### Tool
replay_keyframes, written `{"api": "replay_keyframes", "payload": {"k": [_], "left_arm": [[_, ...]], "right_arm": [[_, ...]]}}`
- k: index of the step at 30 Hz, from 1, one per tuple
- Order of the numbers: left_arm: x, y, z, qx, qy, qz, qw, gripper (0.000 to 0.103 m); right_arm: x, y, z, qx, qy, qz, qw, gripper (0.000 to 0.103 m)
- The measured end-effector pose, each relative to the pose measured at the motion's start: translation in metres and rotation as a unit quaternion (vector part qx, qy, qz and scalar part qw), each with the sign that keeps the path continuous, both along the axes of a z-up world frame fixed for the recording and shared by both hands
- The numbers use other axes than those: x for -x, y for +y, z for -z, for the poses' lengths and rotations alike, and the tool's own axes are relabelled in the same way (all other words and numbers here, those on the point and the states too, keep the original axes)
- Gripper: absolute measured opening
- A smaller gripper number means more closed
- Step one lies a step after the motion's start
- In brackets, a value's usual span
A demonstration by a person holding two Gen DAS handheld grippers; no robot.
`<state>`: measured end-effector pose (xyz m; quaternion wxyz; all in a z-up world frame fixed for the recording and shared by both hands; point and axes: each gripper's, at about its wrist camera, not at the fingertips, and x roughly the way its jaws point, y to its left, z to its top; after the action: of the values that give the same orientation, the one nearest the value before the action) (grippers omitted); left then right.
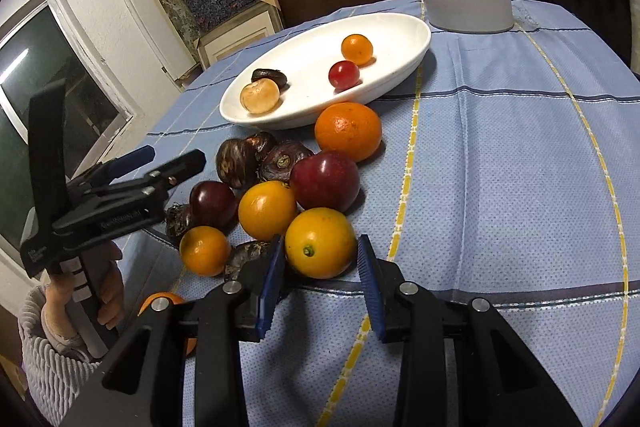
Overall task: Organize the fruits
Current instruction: 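Grasp a yellow-orange fruit with the right tool while the left tool grasps another dark brown fruit, then carry both fruits over the white plate and open both tools to release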
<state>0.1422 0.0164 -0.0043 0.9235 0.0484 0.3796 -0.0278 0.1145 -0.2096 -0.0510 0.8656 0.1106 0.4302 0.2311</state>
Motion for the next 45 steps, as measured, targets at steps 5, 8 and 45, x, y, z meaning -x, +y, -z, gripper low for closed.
{"api": "replay_keyframes", "payload": {"k": [5,8,45], "left_arm": [[0.005,-0.034,0.004,-0.052,-0.012,0.047,0.9975,0.099],[0.0,-0.048,0.017,-0.089,0.005,0.06,0.9942,0.099],[-0.008,0.002,-0.032,0.125,0.001,0.079,0.989,0.037]], "right_arm": [[0.001,0.001,-0.001,0.002,-0.001,0.0,1.0,0.037],[0.001,0.0,-0.001,0.002,-0.001,0.0,1.0,0.037],[0.001,-0.027,-0.033,-0.054,-0.06,0.045,0.996,0.037]]}}
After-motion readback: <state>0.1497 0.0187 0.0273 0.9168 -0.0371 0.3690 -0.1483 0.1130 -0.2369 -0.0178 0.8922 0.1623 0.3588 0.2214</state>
